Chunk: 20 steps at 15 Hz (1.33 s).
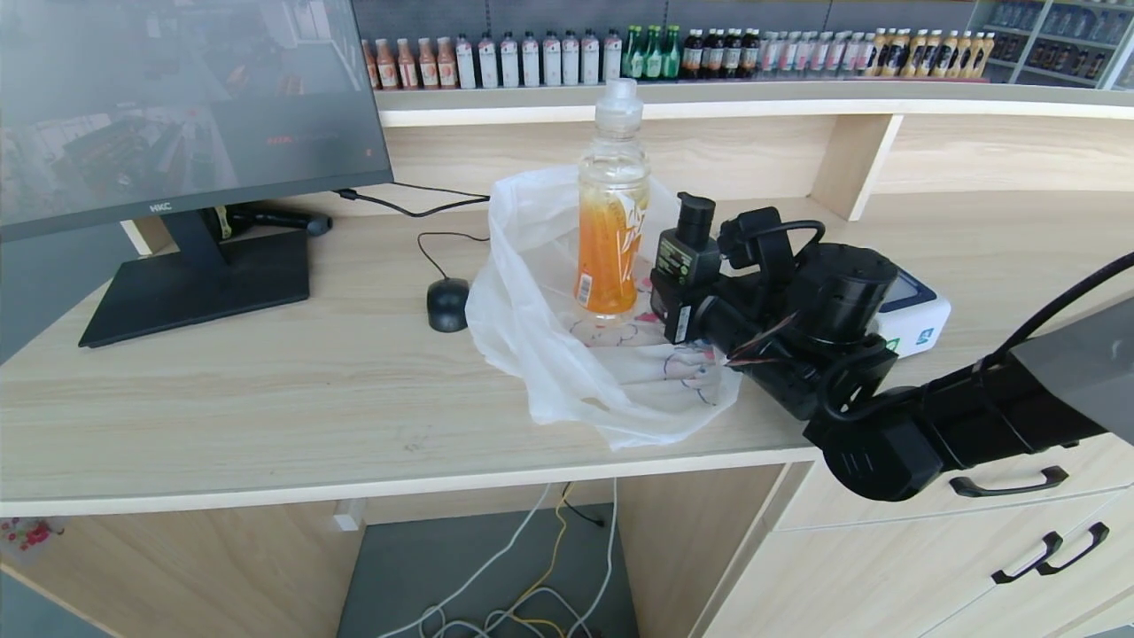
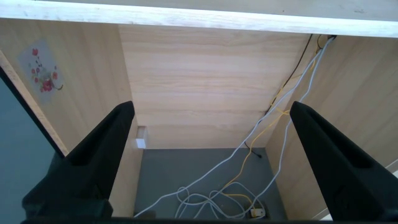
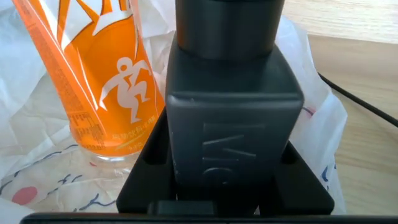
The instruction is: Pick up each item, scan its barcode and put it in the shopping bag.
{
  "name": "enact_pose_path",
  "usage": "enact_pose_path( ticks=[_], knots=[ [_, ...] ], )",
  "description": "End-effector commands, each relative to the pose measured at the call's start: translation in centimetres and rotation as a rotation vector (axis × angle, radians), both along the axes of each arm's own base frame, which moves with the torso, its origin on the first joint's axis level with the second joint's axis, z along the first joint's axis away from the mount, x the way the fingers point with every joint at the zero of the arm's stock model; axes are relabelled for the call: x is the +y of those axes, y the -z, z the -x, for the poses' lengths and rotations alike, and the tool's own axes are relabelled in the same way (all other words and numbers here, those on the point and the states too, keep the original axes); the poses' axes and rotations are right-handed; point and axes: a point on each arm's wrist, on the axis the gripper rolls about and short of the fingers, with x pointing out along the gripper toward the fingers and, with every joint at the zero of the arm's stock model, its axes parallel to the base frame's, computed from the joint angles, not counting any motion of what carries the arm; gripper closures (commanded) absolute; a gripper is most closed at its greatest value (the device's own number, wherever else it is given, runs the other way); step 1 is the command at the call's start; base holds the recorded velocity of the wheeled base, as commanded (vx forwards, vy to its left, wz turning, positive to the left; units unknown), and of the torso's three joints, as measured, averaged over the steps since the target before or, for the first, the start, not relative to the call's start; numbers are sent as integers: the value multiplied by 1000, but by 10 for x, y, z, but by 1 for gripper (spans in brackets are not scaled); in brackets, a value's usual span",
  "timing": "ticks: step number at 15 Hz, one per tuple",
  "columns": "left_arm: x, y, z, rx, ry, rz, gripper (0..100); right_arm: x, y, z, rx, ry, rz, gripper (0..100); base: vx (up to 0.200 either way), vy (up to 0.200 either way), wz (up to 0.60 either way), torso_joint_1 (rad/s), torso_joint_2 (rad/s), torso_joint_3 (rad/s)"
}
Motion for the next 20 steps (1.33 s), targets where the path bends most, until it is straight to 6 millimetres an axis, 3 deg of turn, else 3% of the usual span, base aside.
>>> enact_pose_path(
  ticks=[1,4,5,8,14,20],
  knots=[
    [0,0,0,-1,0,0,0,1,5,0,14,-3,8,100,0,0,0,0,0,0],
    [0,0,0,-1,0,0,0,1,3,-1,7,-5,4,100,0,0,0,0,0,0],
    [0,0,0,-1,0,0,0,1,2,-1,4,-5,4,0,0,0,0,0,0,0],
    [0,0,0,-1,0,0,0,1,-1,0,-8,-4,-6,0,0,0,0,0,0,0],
    [0,0,0,-1,0,0,0,-10,-30,22,-64,-8,-35,0,0,0,0,0,0,0],
    [0,0,0,-3,0,0,0,-44,-49,84,-67,-26,-40,0,0,0,0,0,0,0]
  ],
)
